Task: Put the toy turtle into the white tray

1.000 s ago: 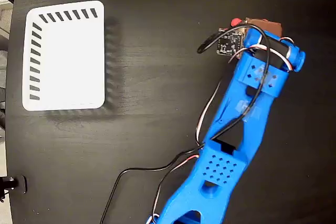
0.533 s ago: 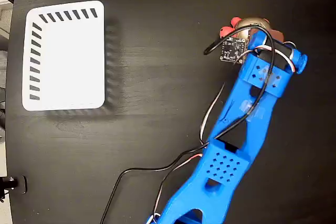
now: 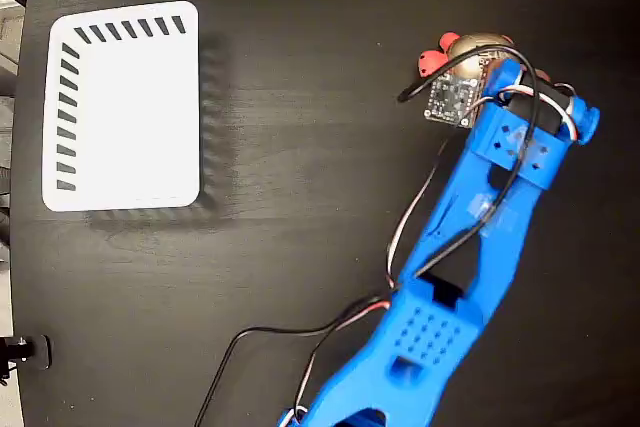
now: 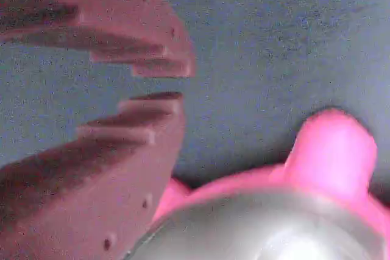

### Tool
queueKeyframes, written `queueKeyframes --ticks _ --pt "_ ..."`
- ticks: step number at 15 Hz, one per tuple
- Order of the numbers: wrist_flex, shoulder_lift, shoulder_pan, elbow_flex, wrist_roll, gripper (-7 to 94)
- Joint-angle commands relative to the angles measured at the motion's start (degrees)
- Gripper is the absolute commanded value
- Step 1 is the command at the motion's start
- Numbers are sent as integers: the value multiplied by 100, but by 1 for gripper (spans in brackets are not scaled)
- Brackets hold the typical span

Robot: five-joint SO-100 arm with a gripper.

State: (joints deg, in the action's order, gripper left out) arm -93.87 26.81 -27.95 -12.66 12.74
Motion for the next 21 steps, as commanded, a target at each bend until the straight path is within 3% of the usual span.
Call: queueKeyframes --ticks 1,3,4,6,8,12,15,19,21 --pt "325 1494 -35 -352 -299 0" --pt "580 1512 -26 -387 -343 8" --pt "686 1512 -26 -466 -343 17" --pt "940 1485 -53 -492 -299 45" --pt "1292 1318 -70 -475 -114 58" --pt "1749 932 53 -914 404 61" --pt "1371 703 88 -817 879 61" --pt "729 -18 97 387 1020 61" --pt "721 -62 114 448 1081 61"
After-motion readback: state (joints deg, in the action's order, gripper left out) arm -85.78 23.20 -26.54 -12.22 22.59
